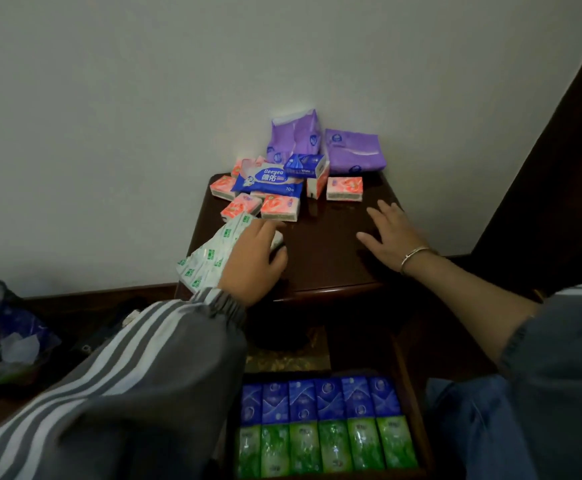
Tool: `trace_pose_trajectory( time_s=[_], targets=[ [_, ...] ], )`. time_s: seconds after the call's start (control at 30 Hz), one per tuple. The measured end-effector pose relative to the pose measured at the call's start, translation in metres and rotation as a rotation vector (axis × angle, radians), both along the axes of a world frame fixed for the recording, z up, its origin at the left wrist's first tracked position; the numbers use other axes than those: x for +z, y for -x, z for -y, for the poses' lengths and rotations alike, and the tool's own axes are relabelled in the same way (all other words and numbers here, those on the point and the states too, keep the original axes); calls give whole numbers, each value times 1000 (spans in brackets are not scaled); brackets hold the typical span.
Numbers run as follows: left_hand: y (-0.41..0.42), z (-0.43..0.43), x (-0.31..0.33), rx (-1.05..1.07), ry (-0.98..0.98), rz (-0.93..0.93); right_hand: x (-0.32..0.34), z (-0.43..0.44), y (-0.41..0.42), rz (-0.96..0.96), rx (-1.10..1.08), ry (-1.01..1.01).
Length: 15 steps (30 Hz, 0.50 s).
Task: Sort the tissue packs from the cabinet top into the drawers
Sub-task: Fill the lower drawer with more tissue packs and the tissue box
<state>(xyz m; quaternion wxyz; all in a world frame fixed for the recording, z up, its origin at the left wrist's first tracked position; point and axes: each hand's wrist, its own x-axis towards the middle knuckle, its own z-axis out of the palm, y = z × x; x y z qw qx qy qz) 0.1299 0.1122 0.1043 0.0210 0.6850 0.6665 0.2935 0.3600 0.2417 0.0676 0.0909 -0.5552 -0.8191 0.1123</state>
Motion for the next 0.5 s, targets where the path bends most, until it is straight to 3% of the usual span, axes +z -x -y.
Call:
trace_pose_trajectory(
  time_s=[0.13,0.5],
  targets=[
    [12,-58,6,6,33,-66,-24,-11,8,113,-51,14],
    [13,-210,3,12,160,-298,-32,-13,4,17,-84,-107]
  ],
)
